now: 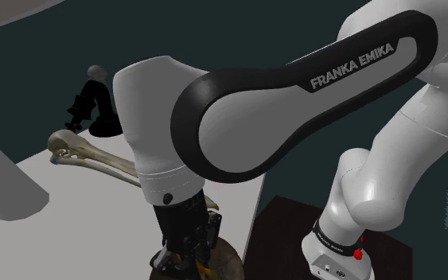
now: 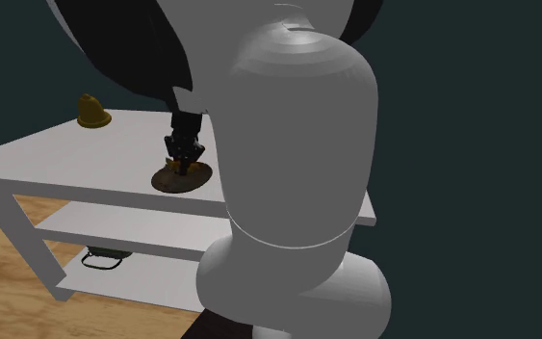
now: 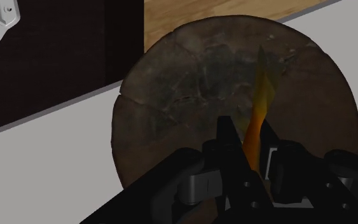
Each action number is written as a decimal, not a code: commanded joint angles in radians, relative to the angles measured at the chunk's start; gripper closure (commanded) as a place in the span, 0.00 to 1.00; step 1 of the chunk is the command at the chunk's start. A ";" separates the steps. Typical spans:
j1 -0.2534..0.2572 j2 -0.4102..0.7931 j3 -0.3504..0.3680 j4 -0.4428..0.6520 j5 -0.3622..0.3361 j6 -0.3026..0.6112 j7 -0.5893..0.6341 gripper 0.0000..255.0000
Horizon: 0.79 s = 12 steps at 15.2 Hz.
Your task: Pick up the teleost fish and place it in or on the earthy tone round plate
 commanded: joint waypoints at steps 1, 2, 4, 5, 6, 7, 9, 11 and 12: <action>0.000 0.002 0.001 -0.003 0.000 0.005 -0.001 1.00; 0.000 0.002 0.001 -0.003 0.000 0.005 -0.001 1.00; 0.000 0.002 0.001 -0.003 0.000 0.005 -0.001 1.00; 0.000 0.002 0.001 -0.003 0.000 0.005 -0.001 1.00; 0.000 0.002 0.001 -0.003 0.000 0.005 -0.001 1.00; 0.000 0.002 0.001 -0.003 0.000 0.005 -0.001 0.00; 0.000 0.002 0.001 -0.003 0.000 0.005 -0.001 0.00; 0.000 0.002 0.001 -0.003 0.000 0.005 -0.001 0.00; 0.000 0.002 0.001 -0.003 0.000 0.005 -0.001 0.00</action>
